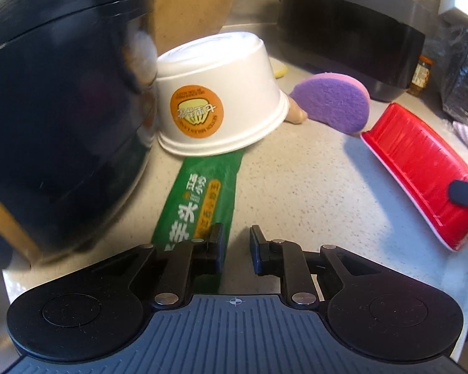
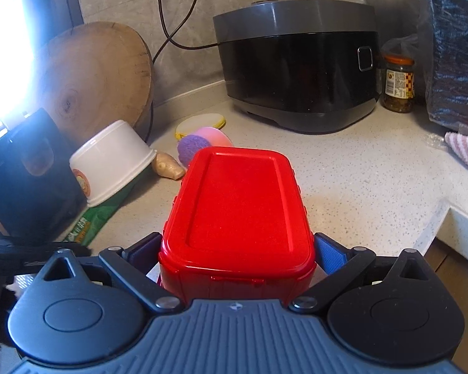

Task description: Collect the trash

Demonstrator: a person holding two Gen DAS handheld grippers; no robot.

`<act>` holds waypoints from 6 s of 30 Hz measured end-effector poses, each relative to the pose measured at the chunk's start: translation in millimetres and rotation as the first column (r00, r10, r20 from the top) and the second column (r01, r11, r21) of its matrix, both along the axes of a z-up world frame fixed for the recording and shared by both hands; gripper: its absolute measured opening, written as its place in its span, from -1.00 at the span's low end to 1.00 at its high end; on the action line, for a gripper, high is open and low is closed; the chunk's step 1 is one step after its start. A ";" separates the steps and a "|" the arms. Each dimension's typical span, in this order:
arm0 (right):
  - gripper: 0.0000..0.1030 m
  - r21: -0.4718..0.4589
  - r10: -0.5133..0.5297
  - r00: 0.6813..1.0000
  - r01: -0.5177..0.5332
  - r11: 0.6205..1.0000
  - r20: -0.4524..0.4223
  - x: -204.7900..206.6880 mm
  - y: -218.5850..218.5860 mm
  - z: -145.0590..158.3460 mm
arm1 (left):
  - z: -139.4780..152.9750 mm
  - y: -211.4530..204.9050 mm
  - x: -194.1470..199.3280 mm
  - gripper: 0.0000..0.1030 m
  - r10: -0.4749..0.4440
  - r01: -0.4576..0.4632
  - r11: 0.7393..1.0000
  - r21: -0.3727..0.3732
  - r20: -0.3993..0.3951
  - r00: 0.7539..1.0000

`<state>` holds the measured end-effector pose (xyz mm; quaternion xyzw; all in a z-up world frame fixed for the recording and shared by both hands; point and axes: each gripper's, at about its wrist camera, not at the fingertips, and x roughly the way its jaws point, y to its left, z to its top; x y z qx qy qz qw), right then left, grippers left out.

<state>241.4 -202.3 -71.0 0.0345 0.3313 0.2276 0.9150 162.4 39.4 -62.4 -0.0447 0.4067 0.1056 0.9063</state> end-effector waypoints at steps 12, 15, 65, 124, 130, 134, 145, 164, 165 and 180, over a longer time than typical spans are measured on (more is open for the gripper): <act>0.96 -0.170 0.064 0.996 -0.052 0.984 0.066 -7.5 31.2 4.8 | 18.6 -5.7 -8.9 -0.58 -0.011 0.015 0.999 -0.041 0.087 0.996; 0.96 -0.176 0.051 0.995 -0.036 0.984 0.082 -4.8 28.1 12.9 | 15.6 -12.3 -6.8 -0.58 -0.025 0.032 0.995 -0.091 0.075 0.997; 0.13 0.145 -0.323 0.919 0.360 0.922 -0.224 -58.9 -110.6 -7.9 | 24.9 -110.5 12.0 -0.40 -0.374 0.377 0.824 -0.423 0.092 0.923; 0.20 0.149 -0.070 0.990 0.088 0.985 -0.119 -52.9 13.8 71.0 | 61.7 -45.8 -8.5 -0.46 -0.231 0.298 0.867 -0.400 0.206 0.951; 0.42 0.016 -0.216 0.976 0.216 0.976 0.000 -52.7 -20.9 77.6 | 47.7 -86.4 -0.8 -0.46 -0.312 0.356 0.864 -0.355 0.174 0.934; 0.72 -0.105 -0.365 0.929 0.369 0.923 0.060 -59.8 -53.5 67.8 | 33.0 -99.5 7.5 -0.46 -0.299 0.330 0.888 -0.320 0.143 0.943; 0.82 0.042 -0.202 0.953 0.217 0.975 -0.226 -48.3 -59.5 14.4 | 0.1 -102.3 13.4 -0.45 -0.292 0.291 0.906 -0.307 0.043 0.955; 0.66 0.112 0.359 0.927 -0.347 0.931 -0.108 64.4 90.1 56.4 | 33.8 12.5 -104.0 -0.68 0.196 -0.176 0.955 -0.238 0.063 0.979; 0.66 0.159 0.353 0.924 -0.330 0.930 -0.145 78.4 97.4 50.3 | 33.8 13.4 -106.4 -0.68 0.213 -0.194 0.953 -0.234 0.061 0.975; 0.30 0.745 0.441 0.823 -0.033 0.666 -0.358 168.0 134.5 -10.6 | 36.0 20.4 -128.6 -0.69 0.295 -0.272 0.922 -0.277 0.046 0.954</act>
